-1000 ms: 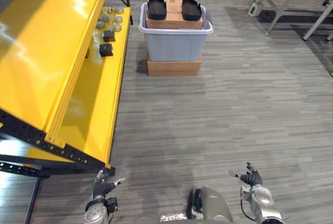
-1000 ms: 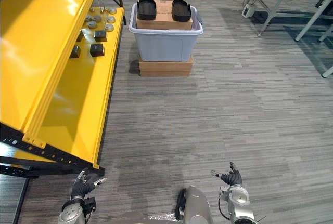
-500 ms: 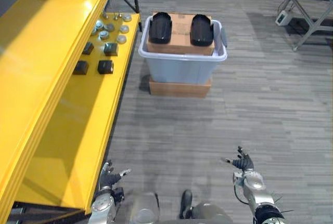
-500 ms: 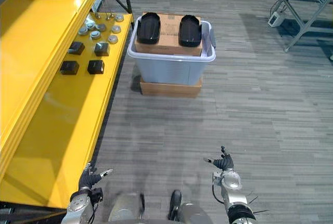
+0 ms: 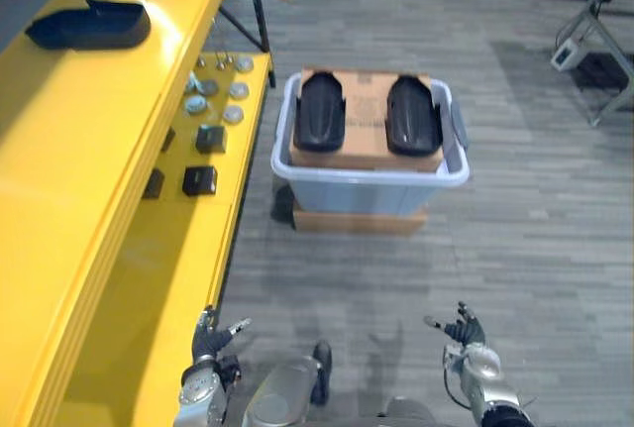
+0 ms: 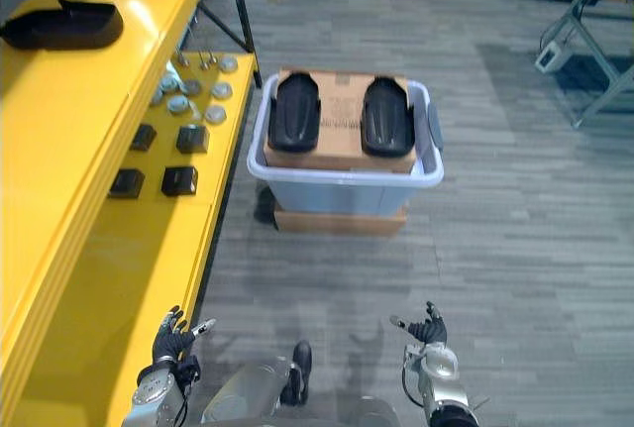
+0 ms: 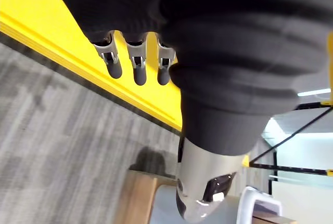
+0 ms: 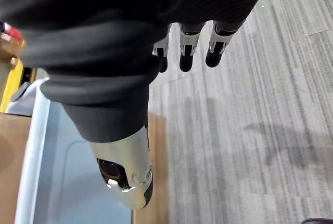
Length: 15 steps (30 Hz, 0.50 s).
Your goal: Walk over and take plastic housings, then place them on the shelf
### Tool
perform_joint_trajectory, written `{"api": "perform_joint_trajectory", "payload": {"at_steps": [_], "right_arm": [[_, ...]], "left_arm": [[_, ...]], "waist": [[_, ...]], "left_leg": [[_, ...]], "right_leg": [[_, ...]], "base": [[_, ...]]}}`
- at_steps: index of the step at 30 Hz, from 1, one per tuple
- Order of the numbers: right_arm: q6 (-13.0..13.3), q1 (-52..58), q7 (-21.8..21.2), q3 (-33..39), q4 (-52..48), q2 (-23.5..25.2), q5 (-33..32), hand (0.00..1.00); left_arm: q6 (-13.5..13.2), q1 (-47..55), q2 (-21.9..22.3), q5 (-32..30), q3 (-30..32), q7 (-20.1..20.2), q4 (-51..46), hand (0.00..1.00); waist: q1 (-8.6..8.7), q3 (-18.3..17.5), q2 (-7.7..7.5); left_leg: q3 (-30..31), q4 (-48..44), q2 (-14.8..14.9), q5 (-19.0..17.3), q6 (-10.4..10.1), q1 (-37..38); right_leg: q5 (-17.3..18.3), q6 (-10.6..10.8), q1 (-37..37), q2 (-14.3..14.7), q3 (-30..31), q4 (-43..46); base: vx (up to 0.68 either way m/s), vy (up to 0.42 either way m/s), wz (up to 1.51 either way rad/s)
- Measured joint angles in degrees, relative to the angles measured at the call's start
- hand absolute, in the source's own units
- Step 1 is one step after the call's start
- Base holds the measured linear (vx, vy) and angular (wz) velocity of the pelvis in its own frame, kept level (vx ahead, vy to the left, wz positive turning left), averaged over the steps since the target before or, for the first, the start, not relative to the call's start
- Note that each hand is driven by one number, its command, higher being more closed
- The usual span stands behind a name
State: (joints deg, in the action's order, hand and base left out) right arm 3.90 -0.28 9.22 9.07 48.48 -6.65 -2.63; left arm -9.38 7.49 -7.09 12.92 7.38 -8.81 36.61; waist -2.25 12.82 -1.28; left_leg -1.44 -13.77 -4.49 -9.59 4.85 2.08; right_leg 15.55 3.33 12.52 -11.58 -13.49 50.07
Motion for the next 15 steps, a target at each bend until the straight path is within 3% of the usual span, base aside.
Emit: {"api": "perform_joint_trajectory", "payload": {"at_steps": [1, 2, 3, 4, 5, 6, 7, 9, 10, 11, 12, 13, 14, 15], "right_arm": [[0.02, -0.03, -0.24, 0.04, 0.05, -0.02, 0.0, 0.0], [0.03, -0.13, -0.56, 0.0, 0.16, 0.01, -0.01, 0.0], [0.03, -0.14, -0.57, 0.01, 0.2, 0.16, -0.01, 0.0], [0.01, -0.05, -0.59, 0.01, 0.29, 0.23, 0.0, 0.0], [0.0, 0.34, -0.6, 0.01, 0.55, 0.42, 0.01, 0.0], [-0.01, 0.75, -0.6, 0.01, 0.72, 0.61, 0.01, 0.0], [-0.04, 0.47, -0.67, 0.16, 1.75, -0.37, 0.02, 0.0], [0.04, -0.17, -0.73, 0.17, 1.8, -0.58, 0.02, 0.0], [0.05, -0.35, -0.73, -0.01, 1.81, -0.47, -0.02, 0.0], [0.05, -0.24, -0.72, -0.13, 1.78, -0.46, -0.02, 0.0], [0.06, -0.02, -0.7, -0.65, 1.43, -0.51, -0.03, 0.0], [0.07, 0.22, -0.66, -0.73, 1.41, -0.5, -0.08, 0.0], [0.07, 0.27, -0.62, -0.74, 1.58, -0.34, -0.17, 0.0], [0.2, 0.0, -0.56, -0.52, 1.59, -0.35, -0.18, 0.0]], "left_arm": [[0.03, 0.03, 0.05, 0.01, -0.02, -0.01, 0.04, 0.0], [0.01, 0.25, -0.04, -0.01, -0.09, -0.02, 0.11, 0.0], [0.02, 0.37, -0.3, -0.04, -0.12, -0.01, 0.29, 0.0], [0.02, 0.41, -0.67, -0.05, -0.13, -0.03, 0.85, 0.0], [0.04, 0.57, -1.41, -0.05, -0.11, -0.05, 1.46, 0.0], [0.04, 1.05, -1.96, -0.05, -0.11, -0.04, 1.48, 0.0], [0.09, 1.66, -1.01, -0.06, 0.12, -0.03, 2.79, 0.0], [0.05, 2.62, -0.5, -0.06, 0.86, 0.0, 3.13, 0.0], [0.1, 2.52, 0.25, -0.03, 1.91, 0.01, 3.82, 0.0], [0.09, 2.56, 0.35, -0.03, 1.97, 0.01, 3.8, 0.0], [0.08, 2.54, 0.84, -0.03, 2.04, 0.03, 3.74, 0.0], [0.09, 2.54, 1.08, -0.03, 2.01, 0.08, 3.77, 0.0], [0.1, 2.72, 1.41, -0.02, 1.91, 0.12, 4.2, 0.0], [0.14, 2.64, 1.66, -0.02, 1.61, 0.24, 4.49, 0.0]], "waist": [[0.03, 0.01, 0.12], [-0.09, -0.03, 0.11], [-0.06, -0.24, -0.24], [-0.06, -0.82, -1.22], [-0.01, -1.68, -2.64], [0.03, -2.53, -4.13], [-0.13, -3.77, -1.44], [-0.11, -4.39, 0.1], [0.05, -4.02, 0.89], [0.03, -3.98, 0.96], [-0.13, -3.31, 1.62], [-0.22, -2.92, 1.88], [-0.5, -2.58, 1.79], [-0.46, -2.31, 1.15]], "left_leg": [[0.11, 0.14, 0.56, -0.39, -0.66, 0.92], [0.36, 0.33, 1.6, -1.29, -2.15, 2.56], [0.64, 0.54, 1.82, -2.06, -3.41, 3.55], [0.78, 0.74, 1.68, -2.91, -4.65, 4.43], [1.52, 0.77, 0.9, -4.31, -5.94, 5.43], [2.03, 0.82, 0.22, -5.05, -6.13, 6.28], [3.26, 0.77, 3.12, -6.32, -6.69, 7.48], [3.4, -1.62, 5.47, -7.27, -8.06, 6.87], [4.26, -10.77, 6.92, -7.81, -8.97, 3.0], [4.31, -13.29, 7.19, -7.73, -9.06, 2.0], [4.43, -25.8, 8.83, -6.32, -10.39, -2.79], [4.17, -30.59, 9.83, -6.43, -10.22, -4.43], [3.59, -34.4, 10.73, -7.41, -8.62, -6.45], [2.95, -33.59, 10.69, -8.51, -8.35, -8.1]], "right_leg": [[0.0, 0.05, 0.54, 0.85, -0.22, -4.85], [-0.97, 0.71, 0.81, 2.62, -0.17, -15.6], [-3.7, 0.92, 0.96, 4.03, 0.25, -24.1], [-7.88, 0.28, 1.12, 4.82, 1.53, -30.61], [-16.04, -1.14, 1.5, 5.18, 2.8, -34.35], [-19.48, -3.34, 1.83, 5.18, 2.97, -34.43], [-17.38, -4.59, 1.6, 7.43, 2.06, -32.36], [-15.64, -5.41, 0.06, 9.65, 0.95, -34.77], [-14.9, -6.39, -2.16, 11.51, 0.46, -37.31], [-14.66, -6.4, -2.77, 11.78, 0.17, -37.8], [-13.89, -7.37, -6.09, 13.38, -0.17, -40.08], [-13.45, -7.93, -7.81, 14.05, -0.24, -40.81], [-13.12, -8.02, -10.17, 14.66, -0.16, -41.24], [-12.99, -8.12, -11.57, 14.36, 0.41, -42.03]], "base": [[0.4, -0.058, 0.24], [0.4, -0.091, 0.18], [0.4, -0.108, 0.24], [0.39, -0.149, 0.37], [0.31, -0.149, 0.39], [0.47, -0.257, 0.25], [0.4, -0.23, 0.04], [0.48, -0.274, -0.04], [0.44, -0.273, 0.05], [0.31, -0.219, 0.15], [0.23, -0.118, 0.06], [0.28, -0.114, -0.03], [0.32, -0.109, -0.16], [0.26, -0.081, -0.23]]}}
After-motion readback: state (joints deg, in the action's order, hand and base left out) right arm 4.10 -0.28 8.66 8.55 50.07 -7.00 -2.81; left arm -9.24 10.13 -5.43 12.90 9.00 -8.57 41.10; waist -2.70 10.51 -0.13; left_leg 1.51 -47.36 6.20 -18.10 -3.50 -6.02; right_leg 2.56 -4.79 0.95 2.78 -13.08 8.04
